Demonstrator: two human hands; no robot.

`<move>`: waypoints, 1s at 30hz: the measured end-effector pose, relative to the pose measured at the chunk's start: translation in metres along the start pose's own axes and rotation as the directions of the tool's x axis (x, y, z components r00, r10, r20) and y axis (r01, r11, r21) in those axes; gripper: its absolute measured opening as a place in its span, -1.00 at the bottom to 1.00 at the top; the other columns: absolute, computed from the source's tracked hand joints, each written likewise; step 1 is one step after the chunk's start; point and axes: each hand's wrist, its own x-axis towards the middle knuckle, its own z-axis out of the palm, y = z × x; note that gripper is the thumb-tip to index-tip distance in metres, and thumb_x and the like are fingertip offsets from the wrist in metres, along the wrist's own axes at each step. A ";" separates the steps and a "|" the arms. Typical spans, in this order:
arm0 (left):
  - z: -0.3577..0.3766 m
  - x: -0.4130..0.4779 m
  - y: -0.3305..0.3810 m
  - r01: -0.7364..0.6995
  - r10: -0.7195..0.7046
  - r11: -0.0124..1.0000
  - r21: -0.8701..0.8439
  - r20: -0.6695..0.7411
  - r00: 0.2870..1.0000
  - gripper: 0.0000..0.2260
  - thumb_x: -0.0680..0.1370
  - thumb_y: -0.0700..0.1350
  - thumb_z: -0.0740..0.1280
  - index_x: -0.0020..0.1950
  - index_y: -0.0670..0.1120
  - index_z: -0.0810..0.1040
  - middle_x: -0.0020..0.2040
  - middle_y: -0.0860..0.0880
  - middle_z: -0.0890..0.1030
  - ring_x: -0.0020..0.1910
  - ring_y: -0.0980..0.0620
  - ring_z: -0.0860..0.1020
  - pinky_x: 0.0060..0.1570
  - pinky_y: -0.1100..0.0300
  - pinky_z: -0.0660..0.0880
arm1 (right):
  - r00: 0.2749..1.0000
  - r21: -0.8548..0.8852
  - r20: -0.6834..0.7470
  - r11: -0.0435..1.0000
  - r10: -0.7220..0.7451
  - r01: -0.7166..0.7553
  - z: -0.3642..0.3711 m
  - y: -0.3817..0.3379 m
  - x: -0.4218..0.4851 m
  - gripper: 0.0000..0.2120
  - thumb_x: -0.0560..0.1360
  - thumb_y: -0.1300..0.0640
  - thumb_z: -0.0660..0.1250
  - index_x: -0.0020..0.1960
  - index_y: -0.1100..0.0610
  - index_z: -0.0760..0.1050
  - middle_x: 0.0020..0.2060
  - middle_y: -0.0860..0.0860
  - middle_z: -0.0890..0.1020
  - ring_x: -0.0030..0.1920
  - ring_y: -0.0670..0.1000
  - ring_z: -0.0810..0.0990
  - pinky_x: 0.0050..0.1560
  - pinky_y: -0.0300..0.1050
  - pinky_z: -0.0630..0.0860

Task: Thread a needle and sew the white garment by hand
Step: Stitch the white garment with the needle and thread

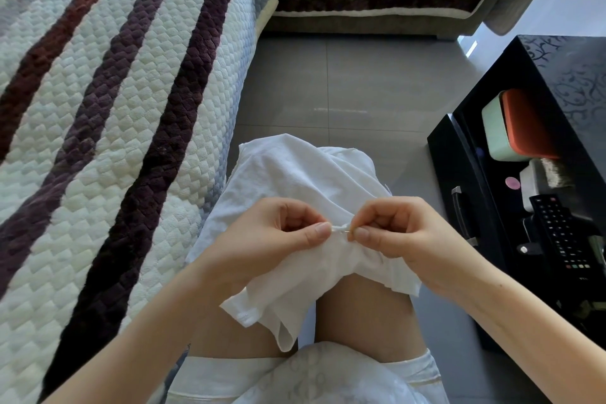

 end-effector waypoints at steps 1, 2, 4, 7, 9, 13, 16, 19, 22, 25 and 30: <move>0.000 0.000 0.000 0.007 -0.007 0.999 -0.032 0.010 1.000 -0.86 0.40 -0.05 0.42 -0.17 -0.10 0.65 -0.26 0.02 0.66 -0.25 0.17 0.59 -0.24 0.36 0.48 | 1.000 0.043 0.011 0.999 0.009 -0.009 0.000 0.000 0.000 -0.90 0.35 0.23 0.37 -0.22 0.27 0.58 -0.35 0.10 0.58 -0.34 -0.13 0.51 -0.35 -0.39 0.39; 0.000 0.001 0.000 0.010 -0.009 0.998 -0.057 0.020 1.000 -0.89 0.42 -0.05 0.45 -0.18 -0.10 0.65 -0.26 0.01 0.66 -0.25 0.16 0.59 -0.24 0.36 0.49 | 1.000 0.078 0.022 0.997 0.014 -0.015 0.000 0.000 0.001 -0.90 0.36 0.23 0.37 -0.21 0.29 0.58 -0.36 0.07 0.57 -0.35 -0.14 0.50 -0.35 -0.39 0.39; 0.001 0.002 -0.001 0.008 -0.006 0.997 -0.082 0.033 0.999 -0.92 0.43 -0.07 0.45 -0.20 -0.07 0.67 -0.26 0.01 0.66 -0.25 0.16 0.59 -0.24 0.36 0.49 | 0.999 0.094 0.036 0.996 0.004 -0.008 0.002 0.000 0.002 -0.92 0.37 0.22 0.37 -0.21 0.24 0.59 -0.35 0.08 0.56 -0.33 -0.12 0.49 -0.33 -0.37 0.40; 0.003 0.002 -0.002 0.005 -0.003 0.997 -0.082 0.019 1.000 -0.89 0.40 -0.06 0.43 -0.20 -0.10 0.66 -0.29 0.03 0.65 -0.27 0.18 0.58 -0.25 0.38 0.48 | 0.998 -0.012 0.058 0.999 -0.035 0.036 0.003 0.002 0.003 -0.94 0.42 0.18 0.36 -0.21 0.12 0.60 -0.35 0.06 0.55 -0.32 -0.04 0.45 -0.30 -0.27 0.40; 0.003 0.002 -0.003 0.007 -0.006 0.997 -0.082 0.009 1.000 -0.88 0.40 -0.05 0.41 -0.21 -0.09 0.66 -0.29 0.03 0.65 -0.28 0.19 0.59 -0.27 0.38 0.47 | 0.996 -0.113 0.069 0.992 -0.050 0.058 -0.001 0.003 0.002 -0.96 0.48 0.20 0.38 -0.14 0.13 0.60 -0.39 0.01 0.56 -0.36 -0.05 0.48 -0.30 -0.25 0.43; 0.003 0.002 -0.005 0.017 -0.018 0.995 -0.093 -0.015 1.000 -0.87 0.36 0.00 0.43 -0.24 -0.05 0.68 -0.28 0.01 0.66 -0.27 0.16 0.60 -0.28 0.36 0.47 | 0.996 -0.329 -0.021 0.941 -0.086 0.075 -0.016 0.007 -0.003 -0.83 0.50 0.37 0.32 -0.17 0.13 0.55 -0.35 0.05 0.62 -0.36 -0.04 0.58 -0.29 -0.23 0.49; 0.007 0.003 -0.004 0.001 -0.003 0.995 -0.103 -0.022 1.000 -0.88 0.33 0.00 0.41 -0.28 -0.02 0.68 -0.29 0.04 0.66 -0.27 0.18 0.60 -0.27 0.38 0.47 | 0.991 -0.379 -0.048 0.920 -0.126 0.098 -0.014 0.010 -0.003 -0.78 0.48 0.40 0.33 -0.22 0.12 0.54 -0.36 0.01 0.62 -0.38 -0.09 0.57 -0.31 -0.30 0.47; 0.012 0.006 -0.003 -0.036 0.033 0.996 -0.087 -0.032 0.999 -0.90 0.33 -0.03 0.40 -0.28 -0.02 0.68 -0.28 0.03 0.68 -0.26 0.19 0.61 -0.23 0.39 0.48 | 0.981 -0.346 -0.026 0.923 -0.190 0.170 -0.002 0.011 -0.002 -0.83 0.49 0.39 0.32 -0.21 0.18 0.53 -0.41 -0.03 0.59 -0.42 -0.12 0.52 -0.30 -0.30 0.46; 0.015 0.005 -0.003 -0.056 0.053 0.996 -0.065 -0.044 0.998 -0.89 0.37 -0.03 0.40 -0.26 -0.02 0.69 -0.27 0.01 0.69 -0.25 0.18 0.62 -0.23 0.39 0.49 | 0.956 -0.373 -0.077 0.898 -0.282 0.235 0.004 0.012 -0.001 -0.87 0.50 0.31 0.35 -0.18 0.13 0.54 -0.40 -0.10 0.59 -0.40 -0.12 0.55 -0.29 -0.29 0.49; 0.015 0.004 -0.003 -0.071 0.068 0.996 -0.045 -0.055 0.996 -0.82 0.37 -0.01 0.39 -0.19 -0.10 0.67 -0.28 0.02 0.68 -0.28 0.19 0.60 -0.27 0.39 0.46 | 0.866 -0.661 -0.125 0.692 -0.484 0.290 0.004 0.012 -0.007 -0.90 0.49 0.05 0.33 -0.08 0.04 0.59 -0.27 -0.19 0.64 -0.23 -0.18 0.62 -0.21 -0.21 0.55; 0.019 0.004 -0.001 -0.111 0.110 0.993 -0.037 -0.025 0.994 -0.81 0.38 -0.02 0.37 -0.15 -0.11 0.66 -0.24 0.02 0.69 -0.21 0.18 0.62 -0.19 0.39 0.47 | 0.670 -0.839 -0.040 0.389 -0.741 0.380 0.010 0.009 -0.009 -0.88 0.50 0.05 0.37 -0.10 0.03 0.67 -0.10 -0.05 0.67 -0.13 -0.02 0.64 -0.24 -0.01 0.55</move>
